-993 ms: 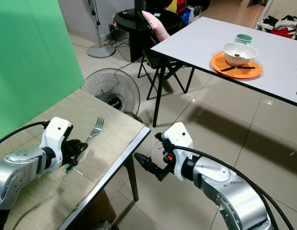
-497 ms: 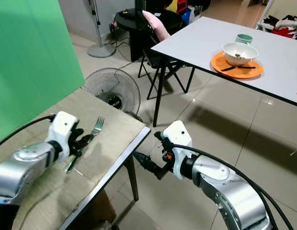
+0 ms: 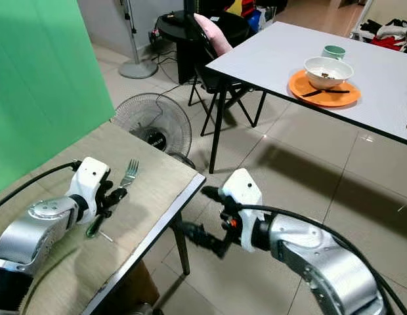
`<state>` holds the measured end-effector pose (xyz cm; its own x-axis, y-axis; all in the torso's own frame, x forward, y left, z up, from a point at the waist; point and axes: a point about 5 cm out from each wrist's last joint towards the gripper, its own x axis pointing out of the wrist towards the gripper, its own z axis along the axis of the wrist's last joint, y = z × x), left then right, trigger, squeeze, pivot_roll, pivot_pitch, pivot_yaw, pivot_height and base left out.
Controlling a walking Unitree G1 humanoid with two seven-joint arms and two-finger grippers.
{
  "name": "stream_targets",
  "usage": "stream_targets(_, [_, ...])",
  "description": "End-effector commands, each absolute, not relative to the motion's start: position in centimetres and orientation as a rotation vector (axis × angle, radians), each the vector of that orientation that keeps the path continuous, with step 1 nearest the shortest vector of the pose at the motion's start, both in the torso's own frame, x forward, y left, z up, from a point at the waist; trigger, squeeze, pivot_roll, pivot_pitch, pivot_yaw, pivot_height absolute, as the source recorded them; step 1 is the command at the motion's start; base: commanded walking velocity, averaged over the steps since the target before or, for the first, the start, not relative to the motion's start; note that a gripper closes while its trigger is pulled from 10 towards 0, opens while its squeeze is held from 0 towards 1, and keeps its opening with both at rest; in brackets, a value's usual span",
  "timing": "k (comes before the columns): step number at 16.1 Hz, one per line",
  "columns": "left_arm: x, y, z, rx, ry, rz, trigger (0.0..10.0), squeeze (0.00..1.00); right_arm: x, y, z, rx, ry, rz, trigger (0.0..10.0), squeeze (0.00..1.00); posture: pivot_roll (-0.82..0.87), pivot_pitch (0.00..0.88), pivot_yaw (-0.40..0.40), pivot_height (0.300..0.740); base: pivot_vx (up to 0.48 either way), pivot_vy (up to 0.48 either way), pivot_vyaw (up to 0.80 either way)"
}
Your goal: Setting the table
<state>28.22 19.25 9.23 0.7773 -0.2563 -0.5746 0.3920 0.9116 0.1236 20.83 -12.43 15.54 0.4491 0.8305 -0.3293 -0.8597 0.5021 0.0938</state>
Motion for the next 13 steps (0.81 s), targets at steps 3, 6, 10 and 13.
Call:
stream_targets(3, [28.01,19.17,8.99,0.215,0.608,-0.386,0.0,0.0,20.55,-12.67,16.56,-0.104,0.336,1.141,10.0,0.0,-0.07,0.022,0.041,0.74,0.0,0.0,0.0])
stream_targets(6, [27.67,19.09,8.93,0.185,0.654,-0.412,0.0,0.0,20.44,-12.72,16.65,-0.107,0.346,1.179,10.0,0.0,-0.06,0.021,0.039,0.74,0.0,0.0,0.0])
stream_targets(10, [27.22,19.45,8.15,0.152,0.739,-0.402,0.0,0.0,20.7,-12.99,16.66,-0.123,0.344,1.177,10.0,0.0,-0.07,0.02,0.042,0.74,0.0,0.0,0.0])
stream_targets(13, [27.41,19.63,8.26,0.138,0.733,-0.381,0.0,0.0,20.89,-13.08,16.68,-0.13,0.336,1.163,10.0,0.0,-0.07,0.02,0.042,0.74,0.0,0.0,0.0])
